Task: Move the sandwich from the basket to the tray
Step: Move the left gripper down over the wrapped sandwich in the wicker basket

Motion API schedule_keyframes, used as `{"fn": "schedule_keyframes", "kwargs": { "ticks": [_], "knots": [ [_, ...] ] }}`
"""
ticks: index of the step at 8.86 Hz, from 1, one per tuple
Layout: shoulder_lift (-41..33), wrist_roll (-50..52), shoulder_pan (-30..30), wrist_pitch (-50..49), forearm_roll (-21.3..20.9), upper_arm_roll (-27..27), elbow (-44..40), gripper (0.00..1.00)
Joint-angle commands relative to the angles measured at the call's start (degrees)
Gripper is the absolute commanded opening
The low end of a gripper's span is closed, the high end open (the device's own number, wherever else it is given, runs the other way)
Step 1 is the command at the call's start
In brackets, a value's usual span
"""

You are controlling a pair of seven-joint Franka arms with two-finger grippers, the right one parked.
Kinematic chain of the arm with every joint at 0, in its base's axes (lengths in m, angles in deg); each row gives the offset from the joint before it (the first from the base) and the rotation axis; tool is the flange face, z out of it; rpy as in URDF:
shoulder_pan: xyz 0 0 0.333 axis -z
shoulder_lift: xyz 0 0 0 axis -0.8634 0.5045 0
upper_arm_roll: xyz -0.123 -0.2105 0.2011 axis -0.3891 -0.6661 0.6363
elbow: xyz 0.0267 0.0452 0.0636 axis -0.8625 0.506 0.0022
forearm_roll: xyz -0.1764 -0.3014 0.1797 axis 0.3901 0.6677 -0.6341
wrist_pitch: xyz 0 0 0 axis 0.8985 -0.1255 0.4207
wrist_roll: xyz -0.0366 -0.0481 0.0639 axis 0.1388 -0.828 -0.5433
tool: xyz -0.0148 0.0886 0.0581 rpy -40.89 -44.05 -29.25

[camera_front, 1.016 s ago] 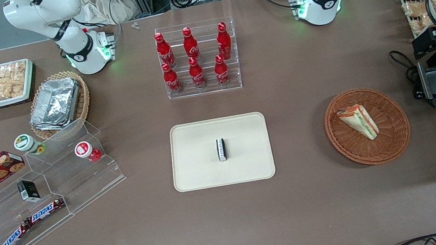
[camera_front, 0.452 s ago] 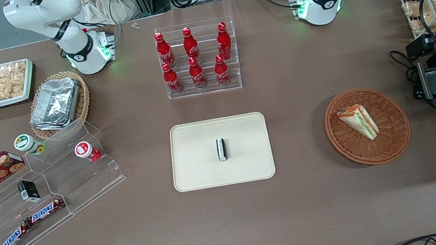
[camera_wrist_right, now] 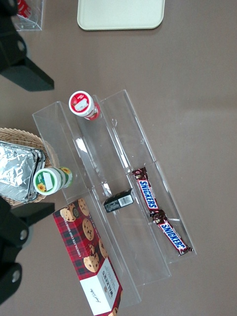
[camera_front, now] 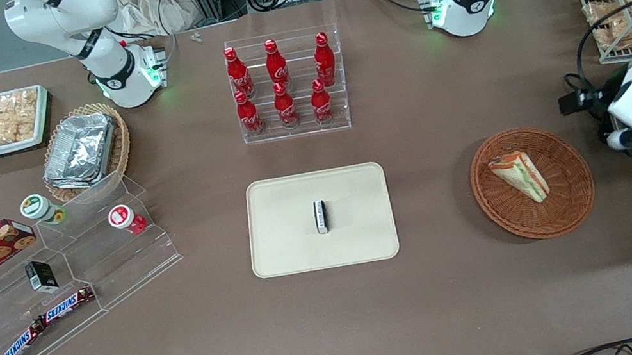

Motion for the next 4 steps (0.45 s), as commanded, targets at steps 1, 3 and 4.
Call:
{"fn": "schedule_keyframes", "kwargs": {
  "ticks": [1,3,4],
  "knots": [
    [-1.85,7.9,0.12,12.66,0.14,0.14,11.37,0.99],
    [-1.33,16.86,0.21,25.66,0.32,0.05,21.03,0.99],
    [-0.1,19.43,0.21,29.82,0.41,0.05,23.78,0.99]
  ]
}}
